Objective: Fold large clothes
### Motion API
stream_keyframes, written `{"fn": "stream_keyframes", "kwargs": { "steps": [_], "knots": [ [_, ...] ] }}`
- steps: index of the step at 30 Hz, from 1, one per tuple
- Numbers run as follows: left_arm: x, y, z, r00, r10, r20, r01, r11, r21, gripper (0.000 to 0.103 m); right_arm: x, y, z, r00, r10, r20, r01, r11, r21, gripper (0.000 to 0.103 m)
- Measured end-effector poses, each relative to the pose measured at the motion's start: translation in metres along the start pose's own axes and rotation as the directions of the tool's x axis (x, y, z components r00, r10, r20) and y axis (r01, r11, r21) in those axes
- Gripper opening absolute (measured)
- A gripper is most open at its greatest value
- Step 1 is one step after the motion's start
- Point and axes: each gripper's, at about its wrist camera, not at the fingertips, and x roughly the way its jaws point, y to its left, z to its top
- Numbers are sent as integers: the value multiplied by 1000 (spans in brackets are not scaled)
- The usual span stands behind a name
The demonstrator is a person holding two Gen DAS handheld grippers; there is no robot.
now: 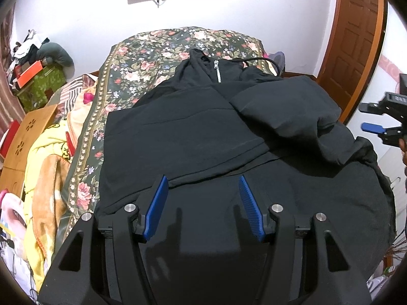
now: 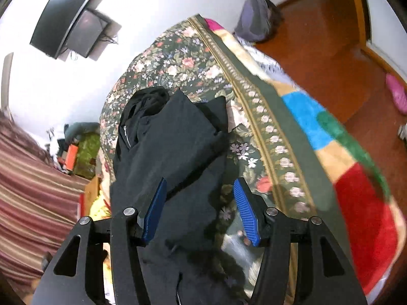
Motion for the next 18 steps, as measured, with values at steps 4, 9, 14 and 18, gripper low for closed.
{"fn": "stream_keyframes", "kwargs": {
  "steps": [4,9,14,18],
  "knots": [
    [4,2,0,1000,1,-8,-1,1000,-3,57,25,5,7,997,56,-54,-54,998,42,51],
    [7,12,-3,1000,2,-13,-2,1000,-27,57,55,18,10,993,56,-107,-54,998,15,51],
    [7,26,-8,1000,11,-8,-11,998,-54,57,63,28,10,994,25,-107,-29,999,-29,19],
    [0,40,-12,1000,12,11,-11,997,-83,57,51,62,5,997,25,-66,-34,989,-141,12]
  ]
}}
